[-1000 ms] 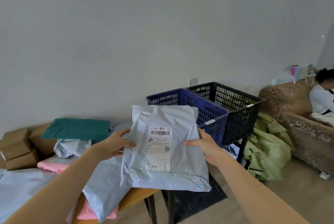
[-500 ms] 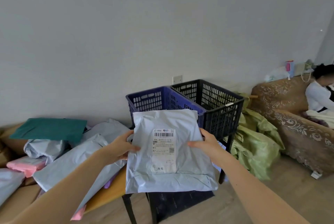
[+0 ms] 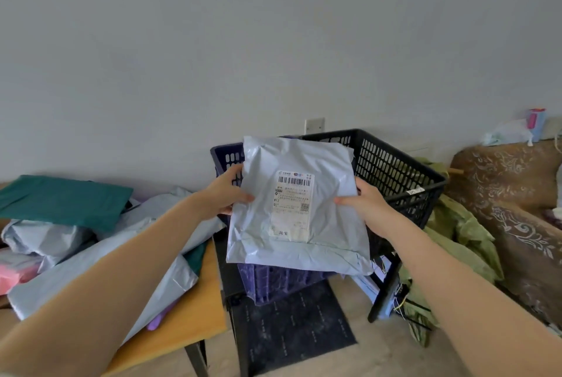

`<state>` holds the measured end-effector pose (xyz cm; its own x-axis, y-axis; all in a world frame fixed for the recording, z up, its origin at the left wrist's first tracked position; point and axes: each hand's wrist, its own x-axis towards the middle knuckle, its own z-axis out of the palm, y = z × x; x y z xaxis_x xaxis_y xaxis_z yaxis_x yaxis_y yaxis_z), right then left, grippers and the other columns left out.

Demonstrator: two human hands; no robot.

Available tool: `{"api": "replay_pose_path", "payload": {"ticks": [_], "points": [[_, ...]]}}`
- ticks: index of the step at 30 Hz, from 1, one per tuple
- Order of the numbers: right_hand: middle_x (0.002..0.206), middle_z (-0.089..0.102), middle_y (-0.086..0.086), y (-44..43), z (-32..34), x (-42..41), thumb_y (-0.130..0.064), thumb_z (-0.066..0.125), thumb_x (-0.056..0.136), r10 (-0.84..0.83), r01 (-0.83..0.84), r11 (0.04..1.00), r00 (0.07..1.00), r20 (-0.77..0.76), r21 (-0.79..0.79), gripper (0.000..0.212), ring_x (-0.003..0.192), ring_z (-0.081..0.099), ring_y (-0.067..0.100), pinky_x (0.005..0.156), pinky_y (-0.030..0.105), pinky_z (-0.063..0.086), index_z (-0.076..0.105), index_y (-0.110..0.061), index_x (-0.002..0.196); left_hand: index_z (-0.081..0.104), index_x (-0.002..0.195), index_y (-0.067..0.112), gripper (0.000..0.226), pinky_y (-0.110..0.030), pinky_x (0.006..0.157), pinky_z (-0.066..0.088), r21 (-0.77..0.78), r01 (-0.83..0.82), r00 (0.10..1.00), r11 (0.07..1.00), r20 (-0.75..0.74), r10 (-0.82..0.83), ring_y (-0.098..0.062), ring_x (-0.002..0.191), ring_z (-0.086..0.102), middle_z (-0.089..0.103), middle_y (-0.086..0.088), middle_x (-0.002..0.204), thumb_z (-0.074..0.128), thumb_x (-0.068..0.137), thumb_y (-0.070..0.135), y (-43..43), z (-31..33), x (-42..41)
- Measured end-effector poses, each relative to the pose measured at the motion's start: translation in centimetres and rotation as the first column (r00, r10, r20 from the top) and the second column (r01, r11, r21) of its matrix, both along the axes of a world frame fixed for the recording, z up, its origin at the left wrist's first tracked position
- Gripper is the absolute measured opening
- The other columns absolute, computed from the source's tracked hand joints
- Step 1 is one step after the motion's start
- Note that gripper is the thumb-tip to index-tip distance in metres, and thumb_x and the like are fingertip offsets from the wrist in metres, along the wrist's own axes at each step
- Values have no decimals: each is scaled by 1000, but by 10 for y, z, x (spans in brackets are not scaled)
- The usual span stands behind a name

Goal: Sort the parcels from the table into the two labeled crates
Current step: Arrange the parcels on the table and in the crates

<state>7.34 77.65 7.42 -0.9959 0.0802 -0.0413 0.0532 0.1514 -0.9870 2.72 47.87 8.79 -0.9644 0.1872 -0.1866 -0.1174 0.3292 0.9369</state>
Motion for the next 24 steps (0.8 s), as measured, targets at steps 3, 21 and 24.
{"api": "replay_pose_path", "payload": {"ticks": [3,21,24], "points": [[119,65,9,9,14,-45,2,69,84,29,-29,999,999,15,23,53,105,65,26,94,46,52,55,-16,132,39,135,36,75,-55,89,52,29,-19,1000,999,-12,20,-37,92,64,60,-19,118,68,80,-7,7,7,-44],[116,63,10,3,-28,-251,12,54,85,154,-183,957,978,138,226,51,103,61,26,86,37,53,56,-15,129,21,149,21,74,-27,50,40,-344,-220,974,913,-24,225,-20,62,47,45,-6,83,47,86,-9,40,-59,-199],[113,63,8,-10,-47,-279,12,52,86,208,-254,932,959,192,260,49,100,61,24,85,36,52,55,-12,128,24,148,16,62,-33,50,47,-446,-264,960,855,-38,277,-23,69,54,49,-12,84,43,90,1,42,-76,-214]]}}
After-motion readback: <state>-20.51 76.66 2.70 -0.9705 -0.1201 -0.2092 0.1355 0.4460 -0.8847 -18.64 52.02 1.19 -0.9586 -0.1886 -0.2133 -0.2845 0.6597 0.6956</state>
